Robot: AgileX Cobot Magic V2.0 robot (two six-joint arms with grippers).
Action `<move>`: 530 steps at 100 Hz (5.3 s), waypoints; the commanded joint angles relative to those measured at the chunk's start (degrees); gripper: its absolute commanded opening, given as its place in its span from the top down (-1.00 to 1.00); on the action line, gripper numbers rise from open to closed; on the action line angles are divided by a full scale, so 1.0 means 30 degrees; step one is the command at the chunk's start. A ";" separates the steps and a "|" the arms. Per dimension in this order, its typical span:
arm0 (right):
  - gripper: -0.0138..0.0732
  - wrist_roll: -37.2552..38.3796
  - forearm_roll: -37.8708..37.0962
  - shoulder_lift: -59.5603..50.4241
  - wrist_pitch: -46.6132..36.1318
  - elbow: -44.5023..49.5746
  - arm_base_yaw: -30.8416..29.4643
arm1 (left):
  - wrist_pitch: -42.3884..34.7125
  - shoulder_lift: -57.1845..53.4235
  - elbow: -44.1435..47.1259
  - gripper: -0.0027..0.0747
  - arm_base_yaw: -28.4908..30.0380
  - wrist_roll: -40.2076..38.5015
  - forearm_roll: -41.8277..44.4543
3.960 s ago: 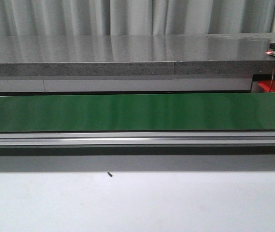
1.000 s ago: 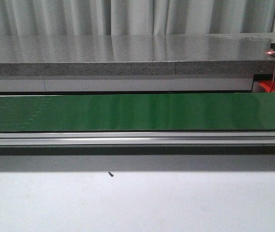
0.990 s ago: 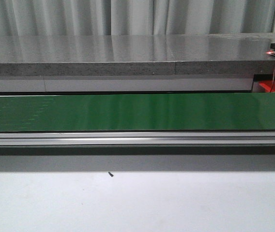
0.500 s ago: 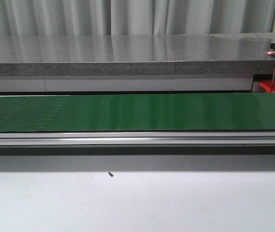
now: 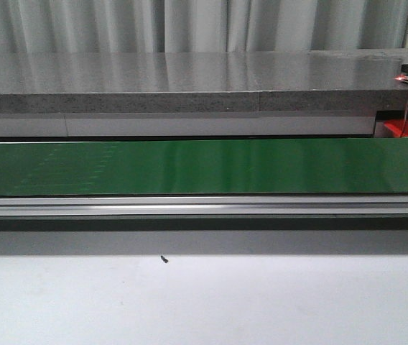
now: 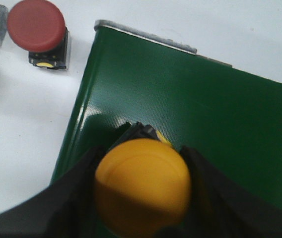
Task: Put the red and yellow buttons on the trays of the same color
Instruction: 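Close the left gripper on the yellow button and lift it, then set the yellow button on the belt's start and open the left gripper, then grasp a second yellow button with the left gripper and lift it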
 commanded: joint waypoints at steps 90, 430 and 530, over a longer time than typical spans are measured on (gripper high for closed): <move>0.96 -0.0187 0.0207 -0.0012 -0.1387 -0.0487 -0.0010 | -0.2006 -0.4068 -0.0123 -0.59 0.0012 0.1192 -0.2439; 0.96 -0.0187 0.0207 -0.0012 -0.1387 -0.0487 -0.0028 | -0.6163 -0.1817 0.1968 0.45 0.0472 0.1181 -0.2095; 0.96 -0.0187 0.0207 -0.0012 -0.1387 -0.0487 -0.0028 | -0.4929 -0.6347 0.4167 -0.32 -0.1392 0.2734 -0.2312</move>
